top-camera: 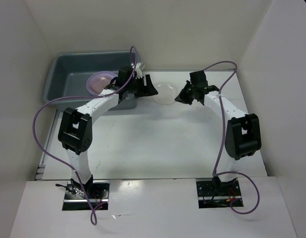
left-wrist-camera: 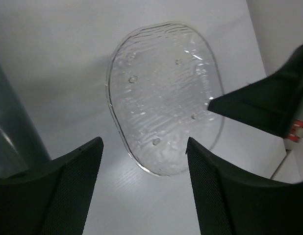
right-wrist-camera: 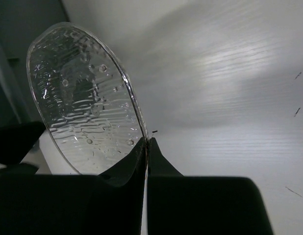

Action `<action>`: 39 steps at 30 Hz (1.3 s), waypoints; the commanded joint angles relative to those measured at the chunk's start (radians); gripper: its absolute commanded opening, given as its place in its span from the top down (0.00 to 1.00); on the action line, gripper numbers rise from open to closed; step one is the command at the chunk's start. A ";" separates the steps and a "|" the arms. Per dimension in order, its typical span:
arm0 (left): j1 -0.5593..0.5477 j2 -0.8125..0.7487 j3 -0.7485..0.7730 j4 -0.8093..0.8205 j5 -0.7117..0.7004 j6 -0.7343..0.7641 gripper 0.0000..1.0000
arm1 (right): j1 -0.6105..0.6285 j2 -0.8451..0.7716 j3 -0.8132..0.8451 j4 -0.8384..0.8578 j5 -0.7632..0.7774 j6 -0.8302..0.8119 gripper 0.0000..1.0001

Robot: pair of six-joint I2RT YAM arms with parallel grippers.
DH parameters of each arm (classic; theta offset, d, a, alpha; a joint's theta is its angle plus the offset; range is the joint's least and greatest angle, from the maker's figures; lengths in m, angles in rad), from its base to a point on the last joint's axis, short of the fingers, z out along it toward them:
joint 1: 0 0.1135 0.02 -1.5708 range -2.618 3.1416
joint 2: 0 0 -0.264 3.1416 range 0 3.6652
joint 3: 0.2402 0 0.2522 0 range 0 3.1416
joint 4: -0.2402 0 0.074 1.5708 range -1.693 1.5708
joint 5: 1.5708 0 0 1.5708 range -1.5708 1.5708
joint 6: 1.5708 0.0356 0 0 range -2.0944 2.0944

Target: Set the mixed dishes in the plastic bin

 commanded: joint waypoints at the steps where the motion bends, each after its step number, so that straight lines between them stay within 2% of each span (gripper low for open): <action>1: 0.002 0.037 0.018 0.014 -0.042 0.045 0.24 | 0.021 -0.081 0.058 -0.027 -0.042 -0.040 1.00; 6: 0.002 0.066 0.027 0.034 -0.045 0.022 0.36 | 0.021 -0.103 0.058 -0.027 -0.062 -0.040 1.00; 7: 0.002 0.066 0.027 0.034 -0.045 0.022 0.41 | 0.021 -0.112 0.049 -0.027 -0.062 -0.040 1.00; 8: 0.002 0.066 0.036 0.034 -0.045 0.010 0.53 | 0.021 -0.121 0.049 -0.027 -0.062 -0.040 1.00; 9: 0.002 0.066 0.036 0.034 -0.045 -0.003 0.60 | 0.021 -0.121 0.040 -0.027 -0.062 -0.040 1.00; 12: 0.002 0.066 0.036 0.034 -0.045 -0.024 0.76 | 0.021 -0.131 0.028 -0.018 -0.062 -0.040 1.00; 19: 0.002 0.019 0.036 0.034 -0.045 -0.044 0.80 | 0.021 -0.131 0.017 -0.007 -0.052 -0.040 1.00; 23: 0.002 -0.001 0.036 0.034 -0.045 -0.055 0.83 | 0.021 -0.140 0.008 0.002 -0.062 -0.049 0.75; 24: 0.002 -0.001 0.048 0.034 -0.057 -0.055 0.84 | 0.021 -0.140 -0.001 0.011 -0.062 -0.049 0.57; 25: 0.002 -0.001 0.074 0.034 -0.066 -0.055 0.87 | 0.021 -0.140 -0.002 0.011 -0.062 -0.049 0.48; 27: 0.002 0.008 0.125 0.008 -0.117 -0.031 0.87 | 0.021 -0.161 -0.002 0.020 -0.062 -0.059 0.33; 30: 0.014 0.038 0.247 -0.040 -0.181 0.020 0.88 | 0.012 -0.190 -0.011 0.046 -0.080 -0.070 0.17; 35: 0.101 0.083 0.438 -0.077 -0.316 0.033 0.88 | -0.089 -0.246 -0.061 0.088 -0.152 -0.060 0.14; 39: 0.252 0.059 0.477 -0.086 -0.433 0.052 0.88 | -0.114 -0.284 -0.083 0.075 -0.123 -0.072 0.13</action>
